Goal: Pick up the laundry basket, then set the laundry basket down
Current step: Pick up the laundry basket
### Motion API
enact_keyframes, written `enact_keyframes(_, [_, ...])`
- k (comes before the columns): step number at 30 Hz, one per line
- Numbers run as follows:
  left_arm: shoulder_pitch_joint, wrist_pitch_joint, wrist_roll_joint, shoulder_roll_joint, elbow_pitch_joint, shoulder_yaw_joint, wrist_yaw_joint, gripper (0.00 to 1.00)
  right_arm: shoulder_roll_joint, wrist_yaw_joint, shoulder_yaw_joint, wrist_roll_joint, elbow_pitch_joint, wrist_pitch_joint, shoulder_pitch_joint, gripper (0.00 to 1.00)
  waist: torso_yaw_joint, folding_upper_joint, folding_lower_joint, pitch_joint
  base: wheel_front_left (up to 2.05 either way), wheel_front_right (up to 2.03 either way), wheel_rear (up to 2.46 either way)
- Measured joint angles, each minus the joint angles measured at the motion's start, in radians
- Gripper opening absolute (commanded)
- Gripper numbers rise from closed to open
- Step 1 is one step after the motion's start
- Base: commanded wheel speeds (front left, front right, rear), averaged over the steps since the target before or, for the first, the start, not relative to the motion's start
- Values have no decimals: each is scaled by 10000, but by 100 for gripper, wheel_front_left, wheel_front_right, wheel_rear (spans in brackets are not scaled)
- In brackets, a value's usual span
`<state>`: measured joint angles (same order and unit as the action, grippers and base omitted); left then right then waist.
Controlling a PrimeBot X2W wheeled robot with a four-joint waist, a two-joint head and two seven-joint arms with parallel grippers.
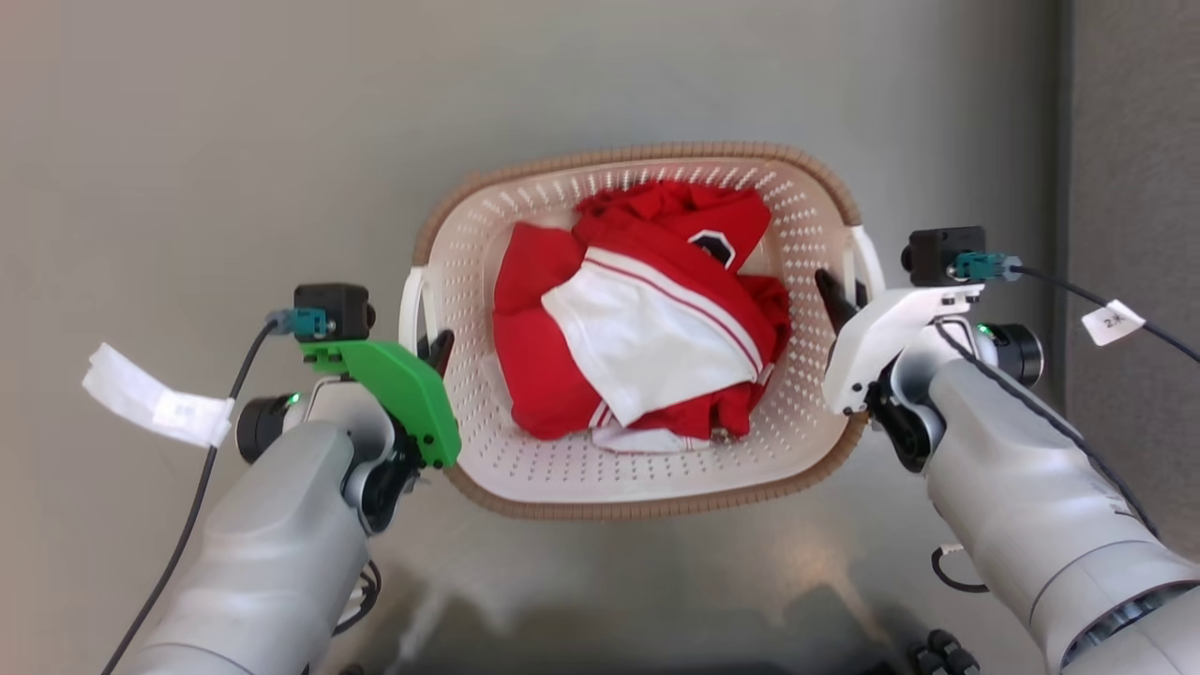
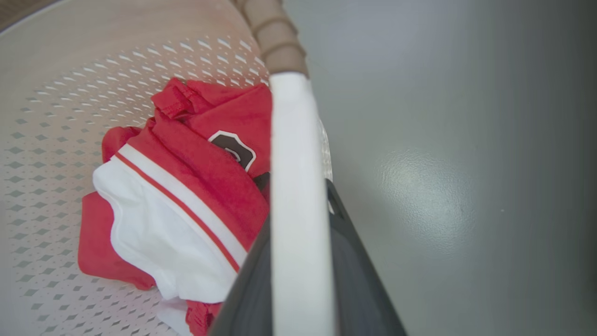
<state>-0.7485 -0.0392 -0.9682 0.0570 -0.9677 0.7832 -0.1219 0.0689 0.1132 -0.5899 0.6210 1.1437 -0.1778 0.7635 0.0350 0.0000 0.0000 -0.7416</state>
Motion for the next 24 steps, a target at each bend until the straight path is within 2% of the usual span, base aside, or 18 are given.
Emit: enact_keyframes(24, [1253, 792, -928, 173, -729, 610, -29, 0, -77, -6, -1333, 1655, -299, 1914, -1285, 0, -480, 0, -1, 3499, 0, 0, 0])
